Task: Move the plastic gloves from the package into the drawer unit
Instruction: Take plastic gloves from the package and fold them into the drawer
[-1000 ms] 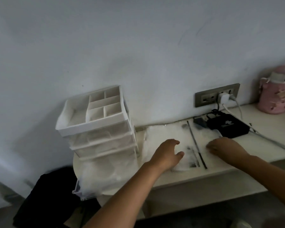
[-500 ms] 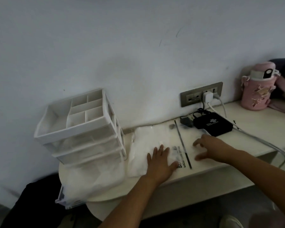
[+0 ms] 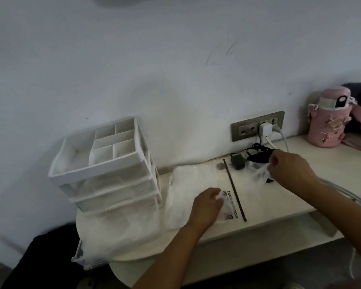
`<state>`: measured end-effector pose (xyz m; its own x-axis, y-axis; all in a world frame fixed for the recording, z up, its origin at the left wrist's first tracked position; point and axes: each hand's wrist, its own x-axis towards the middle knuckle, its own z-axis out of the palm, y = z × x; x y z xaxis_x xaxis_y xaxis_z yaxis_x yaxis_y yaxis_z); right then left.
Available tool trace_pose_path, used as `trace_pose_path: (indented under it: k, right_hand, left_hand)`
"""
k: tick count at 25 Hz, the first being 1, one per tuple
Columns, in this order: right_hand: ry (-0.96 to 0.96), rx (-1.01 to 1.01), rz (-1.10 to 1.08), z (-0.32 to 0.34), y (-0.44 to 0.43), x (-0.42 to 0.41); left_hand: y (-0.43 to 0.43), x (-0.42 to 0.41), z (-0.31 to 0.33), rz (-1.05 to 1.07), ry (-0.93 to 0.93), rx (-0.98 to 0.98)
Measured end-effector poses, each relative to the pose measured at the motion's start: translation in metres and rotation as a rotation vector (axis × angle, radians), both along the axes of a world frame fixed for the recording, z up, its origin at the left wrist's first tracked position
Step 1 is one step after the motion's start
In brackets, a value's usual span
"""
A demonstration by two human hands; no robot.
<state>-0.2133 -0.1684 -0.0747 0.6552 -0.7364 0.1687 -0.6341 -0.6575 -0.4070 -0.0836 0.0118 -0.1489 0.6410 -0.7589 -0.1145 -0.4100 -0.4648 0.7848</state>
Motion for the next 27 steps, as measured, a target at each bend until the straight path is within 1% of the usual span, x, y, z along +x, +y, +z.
trace_pose_path:
  k: [1,2,3,4,5,6,7,9,11,13,16,17,19,21,22,24,26,27]
  right_hand:
    - [-0.080,-0.005,0.055,0.009,0.009,0.000]
    - [-0.158,-0.011,0.107,0.016,0.020,-0.001]
    - [-0.239,-0.026,0.159,0.022,0.029,-0.003]
    - [-0.312,-0.044,0.209,0.027,0.037,-0.004]
    - [-0.368,-0.056,0.253,0.030,0.043,-0.006]
    - [-0.403,-0.059,0.285,0.032,0.047,-0.007]
    - [-0.418,-0.064,0.305,0.033,0.049,-0.008]
    - [-0.403,-0.113,0.327,0.032,0.050,-0.008]
    - [-0.352,-0.175,0.355,0.030,0.050,-0.005]
    - [-0.277,-0.209,0.374,0.026,0.052,-0.001]
    - [-0.191,-0.270,0.411,0.026,0.059,0.005]
    - [-0.146,-0.282,0.444,0.026,0.063,0.009]
    - [0.005,-0.263,0.530,0.023,0.071,0.018]
    - [0.162,-0.153,0.595,0.022,0.080,0.027]
    - [0.171,-0.042,0.610,0.023,0.086,0.032]
    - [0.058,0.204,0.620,0.026,0.095,0.044]
    - [-0.031,0.372,0.675,0.028,0.101,0.057]
    - [-0.053,0.453,0.746,0.029,0.103,0.063]
  left_hand:
    - [-0.003,-0.001,0.009,0.061,0.308,-0.111]
    - [-0.006,-0.003,0.017,0.088,0.656,-0.201]
    - [-0.008,-0.006,0.025,0.087,0.955,-0.246]
    - [-0.009,-0.006,0.030,0.071,1.150,-0.247]
    - [-0.010,-0.005,0.031,0.051,1.259,-0.244]
    - [-0.011,-0.005,0.031,0.027,1.306,-0.263]
    - [-0.010,-0.007,0.031,0.002,1.329,-0.312]
    - [-0.007,-0.009,0.031,0.014,1.354,-0.483]
    - [-0.002,-0.005,0.033,0.070,1.329,-0.641]
    - [0.008,0.004,0.042,0.098,1.206,-0.697]
    - [0.024,0.022,0.053,0.089,0.926,-0.618]
    - [0.028,0.027,0.057,0.129,0.814,-0.582]
    - [0.037,0.036,0.064,0.214,0.575,-0.525]
    - [0.053,0.047,0.078,0.195,0.305,-0.467]
    - [0.063,0.052,0.086,0.149,0.190,-0.430]
    - [0.083,0.060,0.101,0.012,0.045,-0.361]
    - [0.102,0.063,0.118,-0.114,-0.003,-0.313]
    - [0.109,0.064,0.125,-0.152,-0.018,-0.292]
